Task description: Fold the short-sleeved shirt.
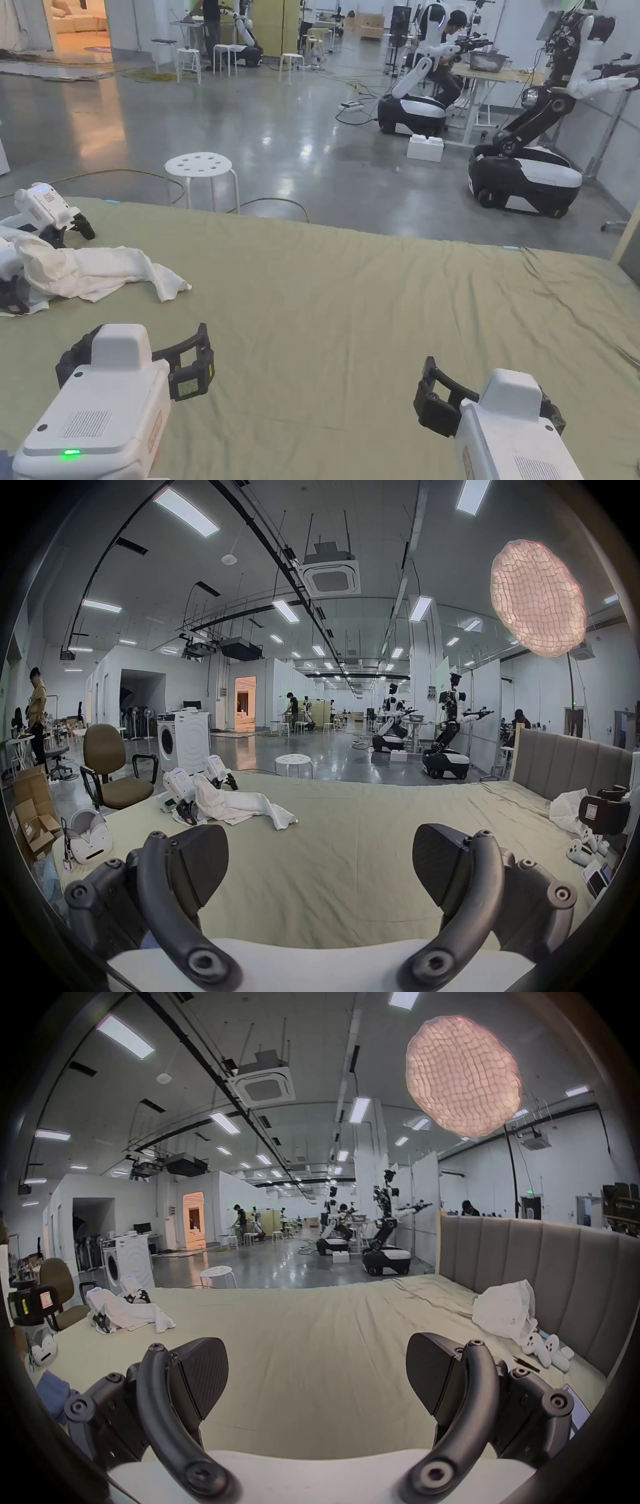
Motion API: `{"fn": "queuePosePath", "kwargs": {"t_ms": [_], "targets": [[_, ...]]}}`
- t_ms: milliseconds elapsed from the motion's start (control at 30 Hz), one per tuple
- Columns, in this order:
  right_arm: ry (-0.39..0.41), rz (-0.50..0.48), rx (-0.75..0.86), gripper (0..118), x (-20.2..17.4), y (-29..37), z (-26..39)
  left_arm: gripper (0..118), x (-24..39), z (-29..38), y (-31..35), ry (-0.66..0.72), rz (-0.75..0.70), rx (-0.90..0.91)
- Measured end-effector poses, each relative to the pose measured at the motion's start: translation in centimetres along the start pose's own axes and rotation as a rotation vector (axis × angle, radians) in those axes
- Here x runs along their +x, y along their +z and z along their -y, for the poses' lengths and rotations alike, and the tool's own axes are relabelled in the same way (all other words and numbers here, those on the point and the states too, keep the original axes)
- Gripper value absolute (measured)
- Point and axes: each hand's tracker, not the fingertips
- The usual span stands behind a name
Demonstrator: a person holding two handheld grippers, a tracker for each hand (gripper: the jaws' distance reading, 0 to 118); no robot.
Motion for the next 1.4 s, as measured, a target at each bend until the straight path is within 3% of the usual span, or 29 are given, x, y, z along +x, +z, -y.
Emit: {"fn": "queuePosePath", "kwargs": {"t_ms": [733,1400], "targets": [[-0.071,0.095,-0.182,105,-0.6,-1.6,-1.9,112,0.9,0.0,-0.4,-0.059,0.029,0.088],[-0.048,0.11,-0.192,105,-0.5,-2.0,-2.0,112,0.3,-0.1,-0.5,-0.029,0.059,0.047]]}}
